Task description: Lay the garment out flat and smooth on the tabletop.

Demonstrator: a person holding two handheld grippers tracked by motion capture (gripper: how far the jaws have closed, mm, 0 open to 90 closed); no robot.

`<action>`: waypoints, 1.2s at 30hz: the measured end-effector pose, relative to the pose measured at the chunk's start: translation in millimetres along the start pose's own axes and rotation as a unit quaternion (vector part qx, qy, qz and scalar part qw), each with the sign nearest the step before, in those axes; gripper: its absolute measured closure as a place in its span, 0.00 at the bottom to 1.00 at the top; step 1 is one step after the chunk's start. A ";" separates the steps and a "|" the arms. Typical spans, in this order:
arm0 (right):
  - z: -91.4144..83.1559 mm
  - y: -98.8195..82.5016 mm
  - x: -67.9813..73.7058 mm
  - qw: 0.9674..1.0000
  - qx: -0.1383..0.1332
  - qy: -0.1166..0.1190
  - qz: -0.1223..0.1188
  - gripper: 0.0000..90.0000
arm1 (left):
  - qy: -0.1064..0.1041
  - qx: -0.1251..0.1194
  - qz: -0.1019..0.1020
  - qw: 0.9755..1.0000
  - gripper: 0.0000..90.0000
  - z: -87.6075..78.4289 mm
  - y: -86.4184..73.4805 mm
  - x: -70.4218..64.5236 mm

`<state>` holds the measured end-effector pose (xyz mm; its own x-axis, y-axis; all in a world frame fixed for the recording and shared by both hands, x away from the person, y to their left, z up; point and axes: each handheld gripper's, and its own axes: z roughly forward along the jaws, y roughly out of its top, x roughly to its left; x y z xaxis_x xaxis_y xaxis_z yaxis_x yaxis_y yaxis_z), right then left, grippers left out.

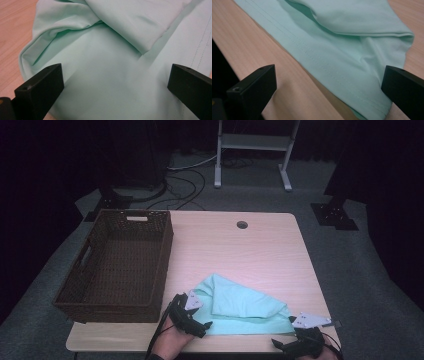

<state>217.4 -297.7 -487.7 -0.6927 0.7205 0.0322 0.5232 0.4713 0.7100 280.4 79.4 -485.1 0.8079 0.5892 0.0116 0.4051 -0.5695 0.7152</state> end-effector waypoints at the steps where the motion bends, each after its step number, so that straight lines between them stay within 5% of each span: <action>1: 0.0 0.0 0.0 1.000 0.000 0.000 0.000 0.00 | 0.000 0.000 0.000 1.000 0.00 0.0 0.0 0.0; 7: -4.4 -2.7 6.3 1.000 -0.002 0.000 0.004 0.00 | -0.005 0.001 0.005 1.000 0.00 -0.9 -0.7 0.8; 17: -5.9 13.5 -3.9 0.999 -0.031 0.001 0.018 0.00 | 0.002 0.000 -0.002 1.000 0.00 -0.3 -0.3 1.2; 36: 12.5 55.3 -11.5 0.998 -0.050 0.021 -0.021 0.00 | 0.002 0.001 -0.002 1.000 0.00 -0.1 0.0 1.3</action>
<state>260.5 -273.6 -457.6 -0.7344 0.6781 0.0293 0.4423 0.4454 0.7784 281.4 80.3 -485.0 0.8047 0.5936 0.0113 0.4090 -0.5681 0.7141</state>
